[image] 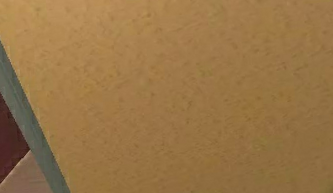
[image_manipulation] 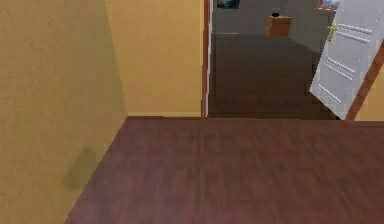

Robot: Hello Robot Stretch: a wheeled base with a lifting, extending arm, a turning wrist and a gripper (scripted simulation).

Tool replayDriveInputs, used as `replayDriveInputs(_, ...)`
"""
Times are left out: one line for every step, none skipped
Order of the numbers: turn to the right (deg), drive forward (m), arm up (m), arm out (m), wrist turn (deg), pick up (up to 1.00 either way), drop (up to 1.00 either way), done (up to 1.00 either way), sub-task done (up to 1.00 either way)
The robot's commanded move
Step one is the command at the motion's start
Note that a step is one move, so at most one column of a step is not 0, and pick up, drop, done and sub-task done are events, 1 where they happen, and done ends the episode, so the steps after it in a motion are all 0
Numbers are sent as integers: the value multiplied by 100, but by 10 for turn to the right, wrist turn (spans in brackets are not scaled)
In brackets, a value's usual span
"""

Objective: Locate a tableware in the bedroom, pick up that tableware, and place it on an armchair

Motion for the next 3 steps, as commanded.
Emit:
replayDriveInputs(0,5,0,0,0,0,0,0,0)
replayDriveInputs(-450,0,0,0,0,0,0,0,0)
replayDriveInputs(-360,0,0,0,0,0,0,0,0)
